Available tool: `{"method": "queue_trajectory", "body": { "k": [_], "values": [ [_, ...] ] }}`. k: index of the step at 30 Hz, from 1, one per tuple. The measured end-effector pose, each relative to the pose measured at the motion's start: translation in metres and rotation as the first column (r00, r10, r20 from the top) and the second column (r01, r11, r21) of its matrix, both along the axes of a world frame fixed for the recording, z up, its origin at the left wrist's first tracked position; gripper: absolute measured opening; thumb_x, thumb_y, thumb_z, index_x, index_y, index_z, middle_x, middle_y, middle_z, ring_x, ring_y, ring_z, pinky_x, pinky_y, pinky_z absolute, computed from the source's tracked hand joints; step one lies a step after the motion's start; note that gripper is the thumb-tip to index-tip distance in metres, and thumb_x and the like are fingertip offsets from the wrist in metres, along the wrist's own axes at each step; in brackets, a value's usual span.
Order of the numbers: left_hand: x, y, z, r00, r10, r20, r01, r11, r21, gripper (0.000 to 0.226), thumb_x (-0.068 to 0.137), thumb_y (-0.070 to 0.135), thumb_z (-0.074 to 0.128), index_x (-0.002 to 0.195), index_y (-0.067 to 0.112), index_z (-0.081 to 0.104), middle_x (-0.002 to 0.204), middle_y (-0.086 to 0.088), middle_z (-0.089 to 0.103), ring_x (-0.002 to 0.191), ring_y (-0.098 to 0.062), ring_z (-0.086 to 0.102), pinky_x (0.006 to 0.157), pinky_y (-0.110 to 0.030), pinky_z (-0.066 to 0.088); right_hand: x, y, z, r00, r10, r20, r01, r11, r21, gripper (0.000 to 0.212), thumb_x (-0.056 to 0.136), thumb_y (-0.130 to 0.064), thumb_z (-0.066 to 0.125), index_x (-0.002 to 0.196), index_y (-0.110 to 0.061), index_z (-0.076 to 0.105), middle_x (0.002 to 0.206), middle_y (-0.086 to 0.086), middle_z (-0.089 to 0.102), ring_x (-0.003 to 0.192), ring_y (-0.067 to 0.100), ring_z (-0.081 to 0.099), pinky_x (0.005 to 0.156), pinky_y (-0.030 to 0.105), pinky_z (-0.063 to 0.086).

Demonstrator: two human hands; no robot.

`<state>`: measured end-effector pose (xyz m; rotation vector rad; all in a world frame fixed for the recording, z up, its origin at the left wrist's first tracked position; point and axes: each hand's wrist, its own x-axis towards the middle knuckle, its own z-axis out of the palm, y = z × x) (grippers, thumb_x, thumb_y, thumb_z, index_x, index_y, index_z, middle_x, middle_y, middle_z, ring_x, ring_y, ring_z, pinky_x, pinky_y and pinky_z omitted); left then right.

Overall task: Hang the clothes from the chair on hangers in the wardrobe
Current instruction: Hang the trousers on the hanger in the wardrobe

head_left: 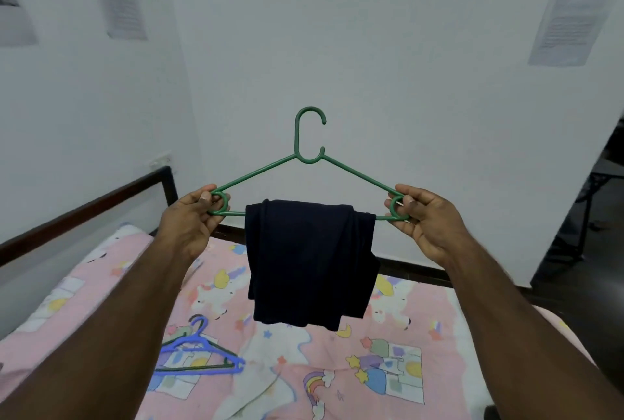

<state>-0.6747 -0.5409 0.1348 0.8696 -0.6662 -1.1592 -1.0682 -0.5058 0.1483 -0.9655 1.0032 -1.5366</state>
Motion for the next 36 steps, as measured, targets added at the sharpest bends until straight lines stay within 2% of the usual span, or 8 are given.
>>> {"method": "queue_trajectory", "body": {
  "k": [12,15,17,19,22,27,31,36],
  "values": [
    [0.079,0.119,0.055,0.962,0.271,0.005,-0.269,0.957,-0.111,0.018,0.105,0.006,0.045,0.107,0.006,0.063,0.11,-0.016,0.067,0.091,-0.021,0.075,0.081,-0.032,0.062,0.087,0.02,0.062,0.943,0.326,-0.069,-0.332,0.938,-0.099,0.026,0.101,0.001,0.049,0.122,-0.002,0.062,0.112,0.019,0.072,0.103,0.032,0.071,0.084,0.038,0.061],
    [0.109,0.15,0.061,0.942,0.336,0.014,-0.332,0.935,-0.122,0.021,0.104,0.007,0.046,0.104,0.007,0.067,0.118,-0.02,0.065,0.099,-0.026,0.074,0.095,-0.045,0.056,0.117,0.025,0.074,0.911,0.407,-0.067,-0.413,0.903,-0.117,0.026,0.101,0.001,0.046,0.122,-0.002,0.062,0.113,0.018,0.072,0.105,0.032,0.071,0.086,0.04,0.06],
    [0.128,0.175,0.064,0.93,0.368,0.005,-0.364,0.922,-0.131,0.027,0.103,0.008,0.048,0.095,0.008,0.075,0.113,-0.02,0.068,0.105,-0.03,0.072,0.1,-0.055,0.051,0.139,0.03,0.078,0.895,0.443,-0.056,-0.446,0.885,-0.131,0.026,0.101,0.0,0.047,0.122,-0.001,0.062,0.112,0.018,0.072,0.105,0.032,0.071,0.084,0.04,0.06],
    [0.142,0.203,0.066,0.914,0.406,-0.016,-0.404,0.903,-0.145,0.029,0.103,0.008,0.048,0.094,0.008,0.076,0.104,-0.019,0.07,0.102,-0.03,0.073,0.089,-0.052,0.057,0.163,0.037,0.081,0.884,0.467,-0.033,-0.467,0.872,-0.147,0.027,0.1,0.0,0.049,0.122,0.001,0.062,0.111,0.019,0.072,0.105,0.033,0.071,0.081,0.039,0.061],
    [0.157,0.248,0.072,0.898,0.433,-0.076,-0.439,0.878,-0.191,0.023,0.104,0.008,0.045,0.104,0.006,0.068,0.094,-0.014,0.073,0.094,-0.025,0.075,0.068,-0.036,0.062,0.201,0.053,0.084,0.86,0.51,-0.004,-0.504,0.849,-0.161,0.025,0.099,0.0,0.049,0.119,-0.001,0.064,0.11,0.019,0.073,0.104,0.034,0.071,0.079,0.039,0.061],
    [0.194,0.336,0.073,0.852,0.518,-0.077,-0.521,0.826,-0.215,0.03,0.105,0.008,0.042,0.101,0.011,0.072,0.105,-0.011,0.073,0.101,-0.027,0.073,0.087,-0.038,0.06,0.265,0.105,0.091,0.791,0.611,-0.004,-0.602,0.778,-0.183,0.024,0.101,0.001,0.046,0.115,-0.003,0.066,0.106,0.016,0.074,0.103,0.031,0.072,0.076,0.037,0.062],
    [0.219,0.415,0.078,0.78,0.617,-0.107,-0.623,0.75,-0.223,0.03,0.105,0.006,0.042,0.101,0.01,0.071,0.103,-0.012,0.074,0.098,-0.027,0.074,0.082,-0.037,0.062,0.309,0.15,0.095,0.698,0.717,-0.006,-0.704,0.683,-0.194,0.025,0.102,0.0,0.044,0.119,0.0,0.063,0.11,0.018,0.073,0.105,0.032,0.071,0.08,0.039,0.061],
    [0.232,0.513,0.087,0.673,0.729,-0.124,-0.734,0.637,-0.234,0.044,0.104,0.005,0.043,0.08,0.013,0.079,0.095,-0.012,0.076,0.092,-0.026,0.076,0.075,-0.035,0.063,0.361,0.206,0.101,0.561,0.828,-0.018,-0.811,0.545,-0.213,0.032,0.092,-0.005,0.054,0.123,0.001,0.061,0.113,0.02,0.072,0.105,0.033,0.07,0.077,0.034,0.061]
  ]
}}
